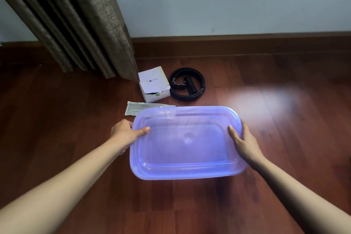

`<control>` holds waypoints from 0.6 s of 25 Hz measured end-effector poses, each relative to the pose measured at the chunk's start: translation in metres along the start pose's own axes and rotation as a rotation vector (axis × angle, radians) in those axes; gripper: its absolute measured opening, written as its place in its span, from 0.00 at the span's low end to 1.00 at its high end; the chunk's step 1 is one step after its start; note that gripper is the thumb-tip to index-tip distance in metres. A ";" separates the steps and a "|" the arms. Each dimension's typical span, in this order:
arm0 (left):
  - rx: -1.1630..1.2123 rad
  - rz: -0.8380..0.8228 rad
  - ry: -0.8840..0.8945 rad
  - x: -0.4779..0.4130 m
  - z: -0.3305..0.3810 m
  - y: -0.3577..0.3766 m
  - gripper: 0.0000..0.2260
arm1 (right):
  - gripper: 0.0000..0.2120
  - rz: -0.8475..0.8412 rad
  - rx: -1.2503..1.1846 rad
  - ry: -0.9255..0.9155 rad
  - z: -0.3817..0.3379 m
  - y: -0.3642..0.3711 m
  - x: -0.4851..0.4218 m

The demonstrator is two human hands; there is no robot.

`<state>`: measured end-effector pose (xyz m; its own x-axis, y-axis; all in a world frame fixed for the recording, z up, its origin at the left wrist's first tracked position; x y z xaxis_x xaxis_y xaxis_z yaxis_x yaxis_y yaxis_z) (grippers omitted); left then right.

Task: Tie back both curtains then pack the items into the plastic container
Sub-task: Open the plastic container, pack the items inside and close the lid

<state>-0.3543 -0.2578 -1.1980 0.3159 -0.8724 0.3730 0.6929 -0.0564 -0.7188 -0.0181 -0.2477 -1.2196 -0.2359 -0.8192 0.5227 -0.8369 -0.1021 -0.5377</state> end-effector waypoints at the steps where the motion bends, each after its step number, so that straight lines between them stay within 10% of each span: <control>1: 0.004 -0.005 0.016 0.000 0.004 -0.003 0.16 | 0.26 0.007 -0.006 0.008 0.001 0.000 0.000; 15: -0.110 0.088 0.486 0.007 0.096 -0.030 0.20 | 0.10 0.036 -0.411 -0.097 -0.034 -0.098 0.001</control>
<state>-0.3106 -0.2152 -1.1171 0.0137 -0.9998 0.0113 0.5964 -0.0009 -0.8027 0.0470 -0.2195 -1.1432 -0.2370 -0.8696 0.4331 -0.9611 0.1447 -0.2353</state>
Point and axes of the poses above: each hand's wrist, its own x-axis away from the middle knuckle, its own y-axis out of the palm, z = x × y, the point moved 2 cm from there along -x, towards the middle knuckle, and after that the axes turned 11 degrees about y, right-handed, at the moved point
